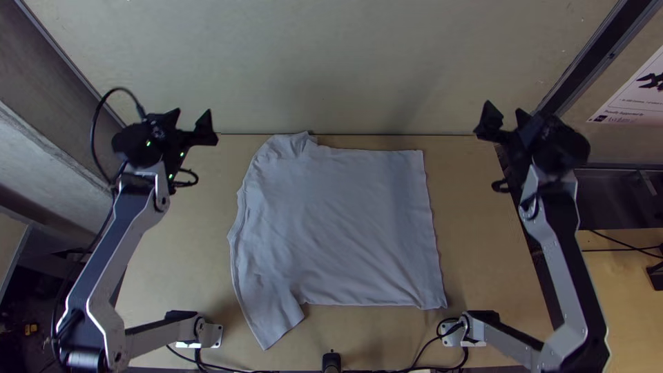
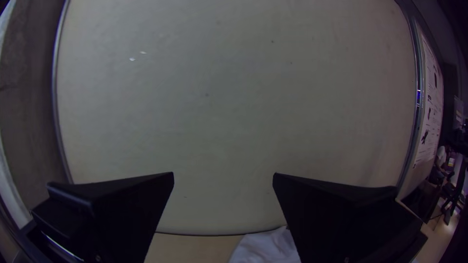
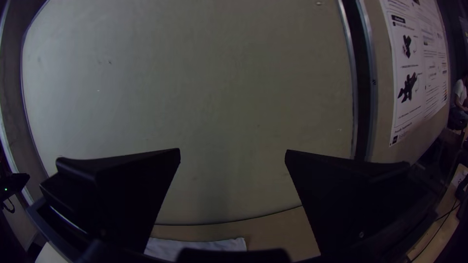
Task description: Fold the t-shirt
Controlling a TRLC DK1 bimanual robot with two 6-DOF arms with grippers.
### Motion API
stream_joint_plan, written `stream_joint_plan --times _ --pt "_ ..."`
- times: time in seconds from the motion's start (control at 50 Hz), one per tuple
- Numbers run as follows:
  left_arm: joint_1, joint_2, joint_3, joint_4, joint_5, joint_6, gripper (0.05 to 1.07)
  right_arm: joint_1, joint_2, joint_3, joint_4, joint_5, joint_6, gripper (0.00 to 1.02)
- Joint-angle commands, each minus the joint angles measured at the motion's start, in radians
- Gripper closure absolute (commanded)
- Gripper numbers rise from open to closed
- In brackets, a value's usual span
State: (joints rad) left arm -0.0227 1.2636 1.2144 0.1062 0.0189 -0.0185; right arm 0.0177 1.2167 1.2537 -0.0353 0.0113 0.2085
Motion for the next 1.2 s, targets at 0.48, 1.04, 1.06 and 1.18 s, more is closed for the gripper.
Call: stream_joint_plan --times 0.48,1.04,1.06,1.18 --pt "-0.074 0.614 0.675 -0.448 0.007 -0.026 0.10 0.013 0.501 0.444 -0.233 -0.025 0.051 0.04" --pt "-0.109 1.059 1.047 -0.675 -0.002 -0.044 0.22 0.021 0.678 0.504 -0.354 -0.070 0.152 0.04" --pt "-0.109 1.068 1.051 -0.677 -0.002 -0.041 0.26 0.021 0.685 0.507 -0.362 -0.073 0.160 0.04" --pt "-0.114 1.119 1.056 -0.666 -0.002 -0.032 0.34 0.021 0.724 0.509 -0.370 -0.080 0.180 0.04"
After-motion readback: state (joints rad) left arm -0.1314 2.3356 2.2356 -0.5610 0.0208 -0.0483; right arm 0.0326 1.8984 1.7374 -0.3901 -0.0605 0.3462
